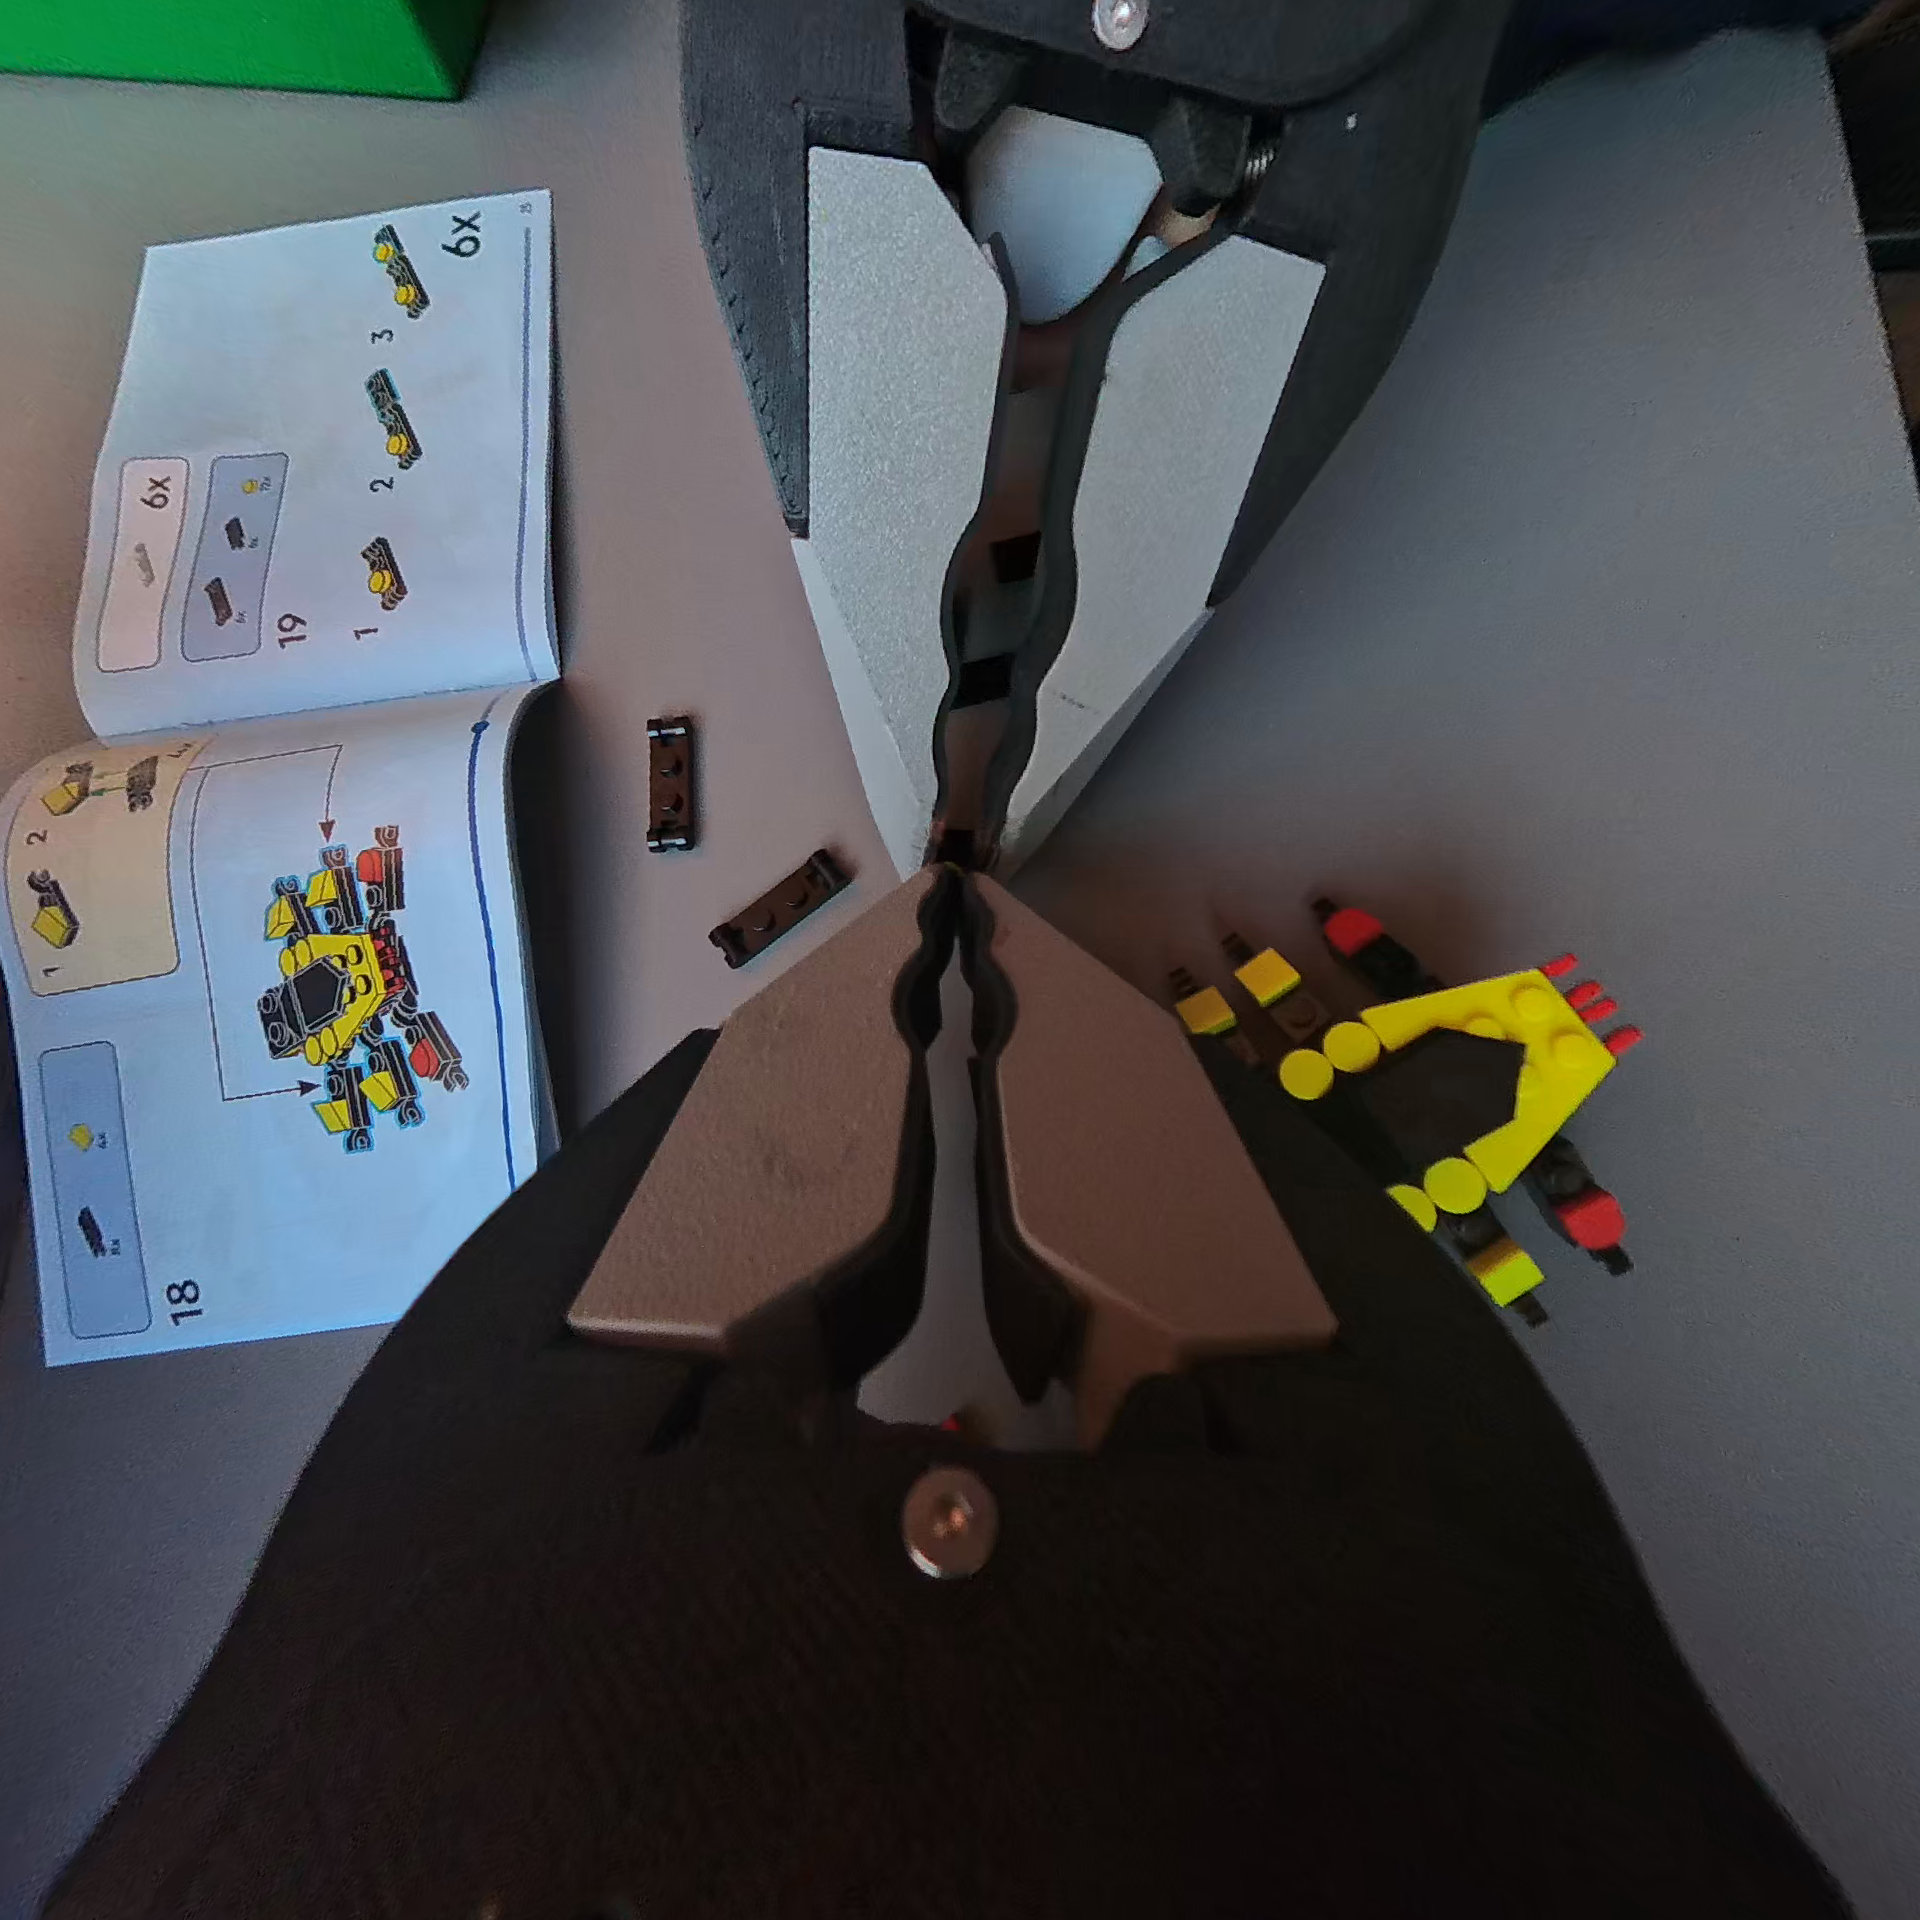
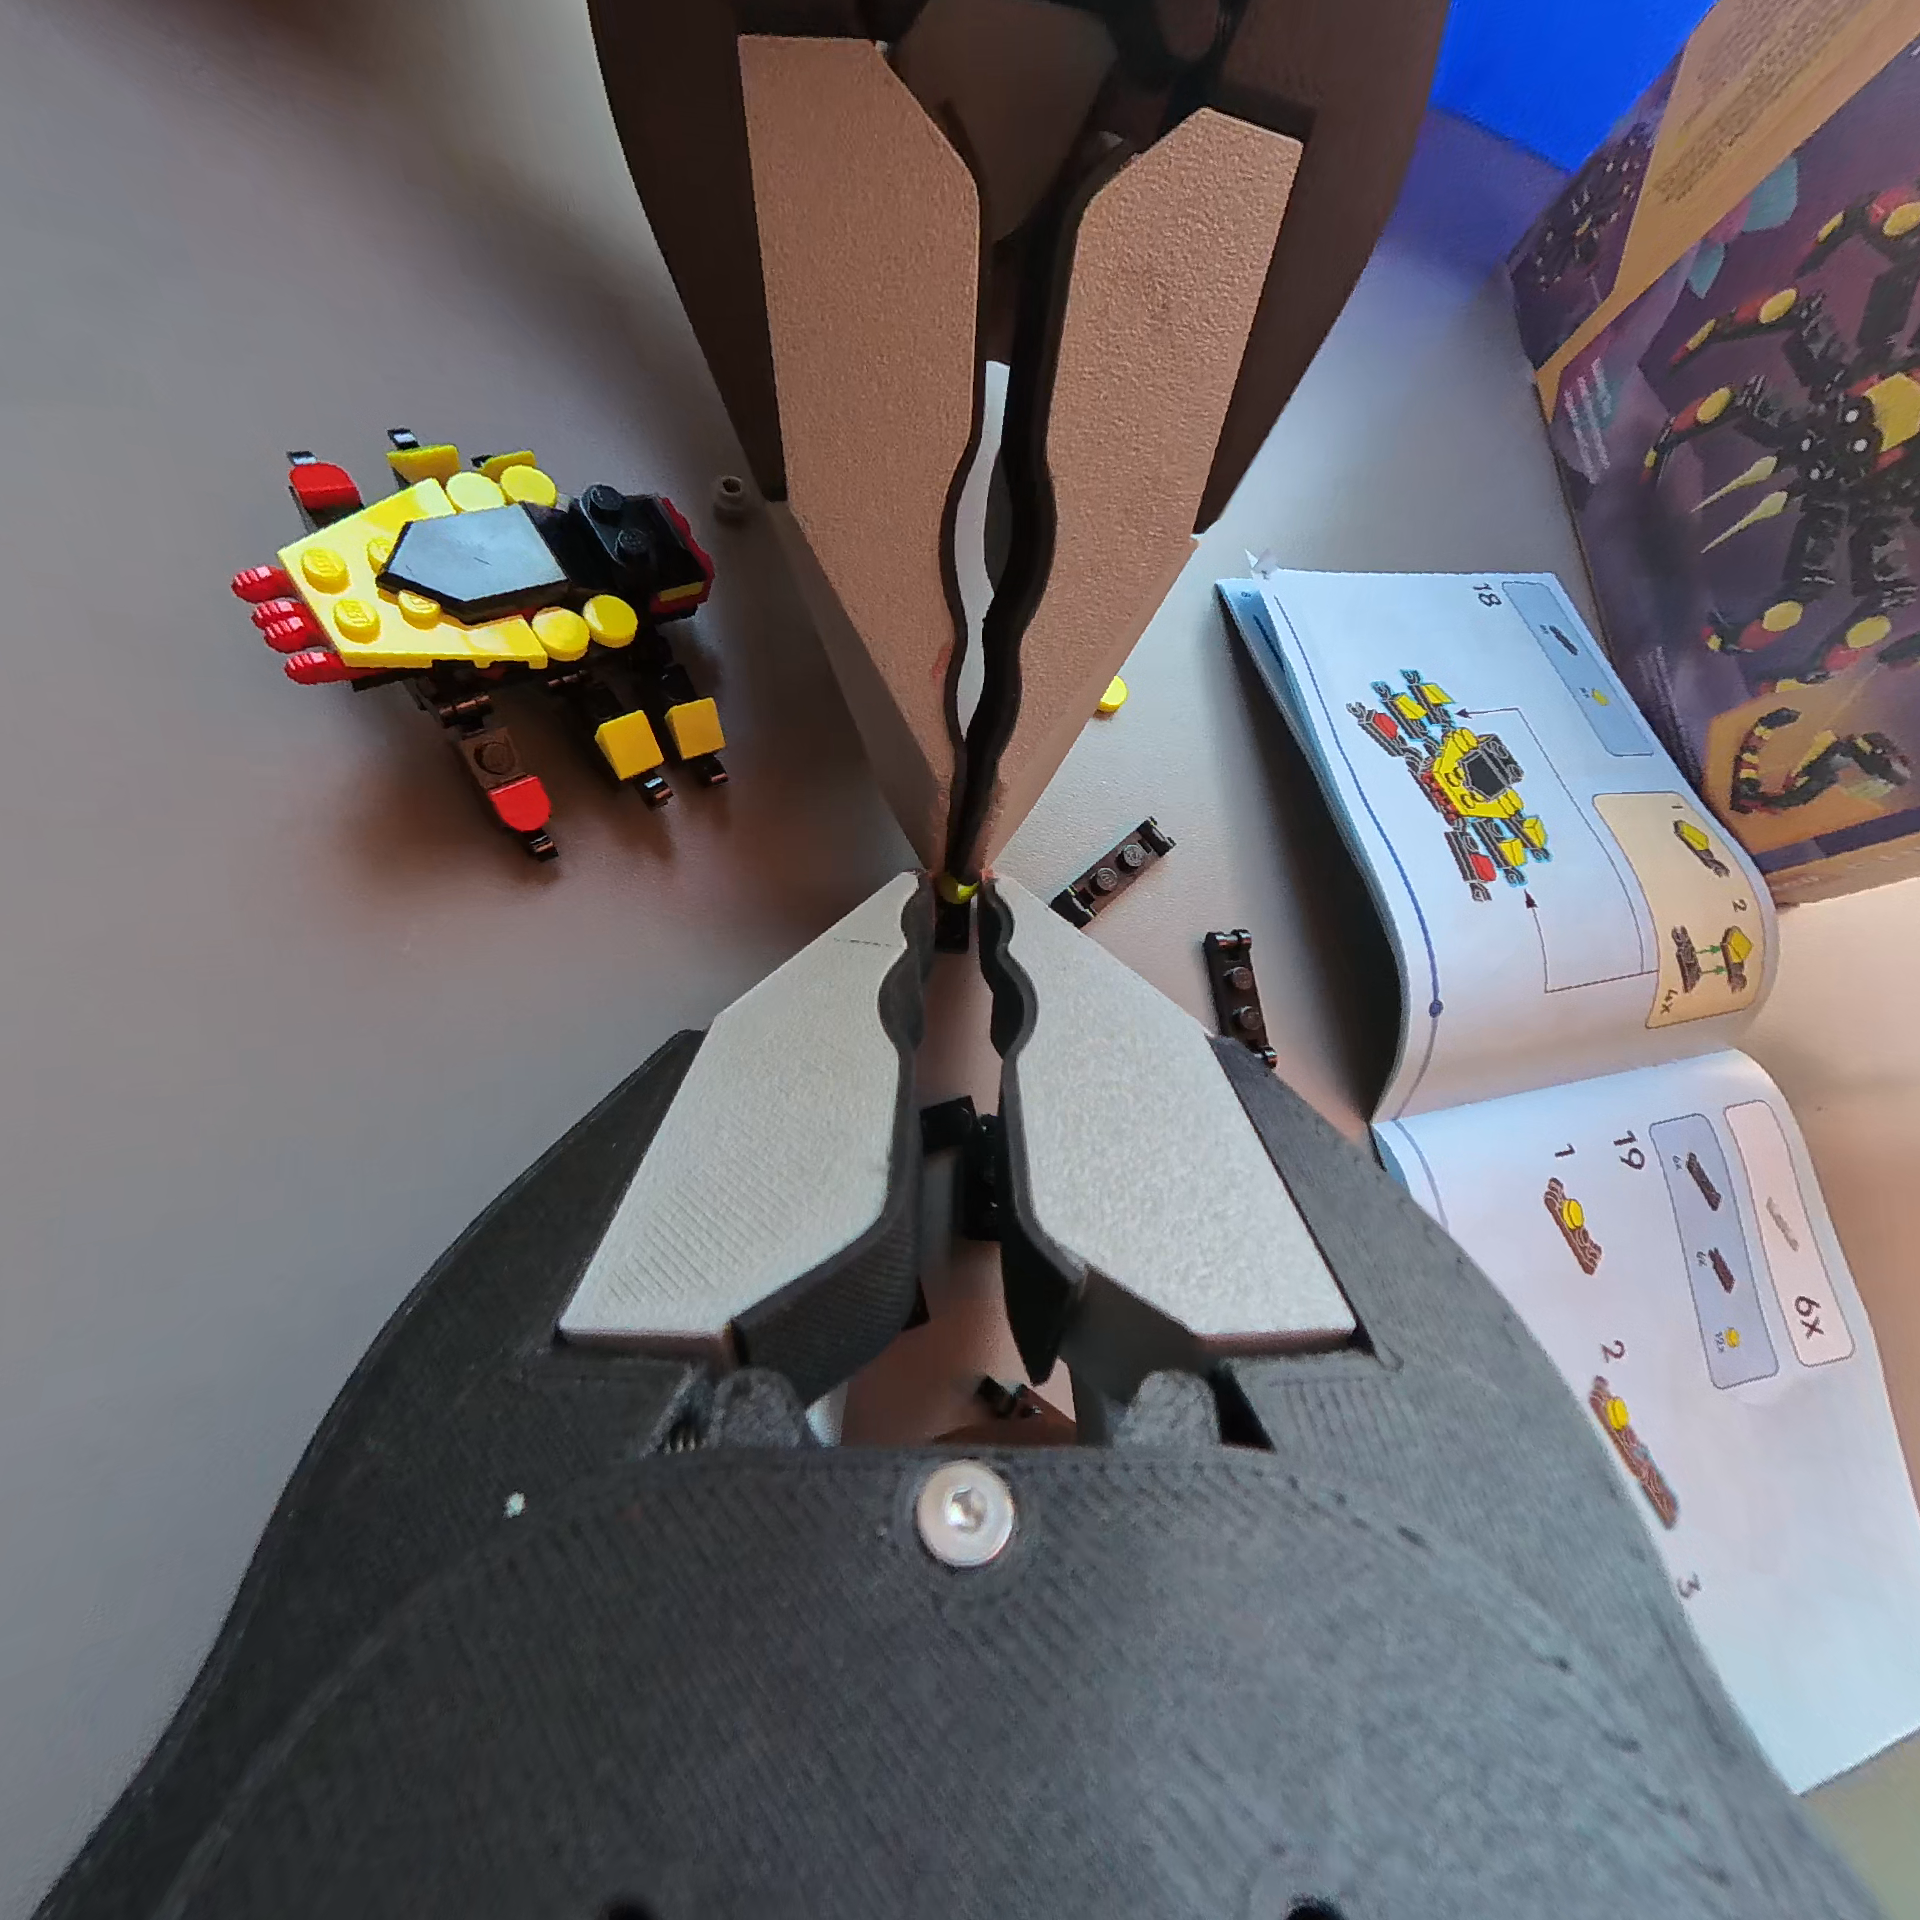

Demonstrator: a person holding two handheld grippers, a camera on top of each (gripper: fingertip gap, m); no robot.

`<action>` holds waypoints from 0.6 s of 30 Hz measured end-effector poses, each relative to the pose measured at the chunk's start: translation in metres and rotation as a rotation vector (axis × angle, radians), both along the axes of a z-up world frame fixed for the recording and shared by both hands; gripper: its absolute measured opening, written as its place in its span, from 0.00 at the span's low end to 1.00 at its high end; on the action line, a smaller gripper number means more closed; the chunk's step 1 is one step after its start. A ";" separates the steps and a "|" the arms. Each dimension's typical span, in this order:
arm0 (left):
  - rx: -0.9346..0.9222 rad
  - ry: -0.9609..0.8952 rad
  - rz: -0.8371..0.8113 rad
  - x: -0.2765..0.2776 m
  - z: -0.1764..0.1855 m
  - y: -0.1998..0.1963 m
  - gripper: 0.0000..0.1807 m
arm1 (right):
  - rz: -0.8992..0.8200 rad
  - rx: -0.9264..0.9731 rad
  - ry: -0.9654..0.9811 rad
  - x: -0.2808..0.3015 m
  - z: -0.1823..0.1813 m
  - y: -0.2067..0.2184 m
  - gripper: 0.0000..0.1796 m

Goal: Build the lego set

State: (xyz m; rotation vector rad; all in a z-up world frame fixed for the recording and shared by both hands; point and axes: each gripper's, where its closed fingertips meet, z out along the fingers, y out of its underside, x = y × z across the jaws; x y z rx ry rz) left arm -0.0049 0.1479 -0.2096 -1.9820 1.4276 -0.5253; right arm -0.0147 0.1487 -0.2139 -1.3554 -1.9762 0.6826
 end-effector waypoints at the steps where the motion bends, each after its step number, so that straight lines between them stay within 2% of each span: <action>1: -0.007 -0.007 0.002 0.000 0.000 0.000 0.00 | -0.001 -0.008 -0.003 0.000 0.000 0.000 0.03; 10: -0.020 -0.020 0.007 0.001 0.000 0.001 0.00 | -0.003 -0.091 0.018 0.004 0.009 0.001 0.00; 18: -0.013 -0.023 0.006 0.000 0.000 0.001 0.00 | 0.015 -0.012 -0.007 0.004 0.005 0.000 0.00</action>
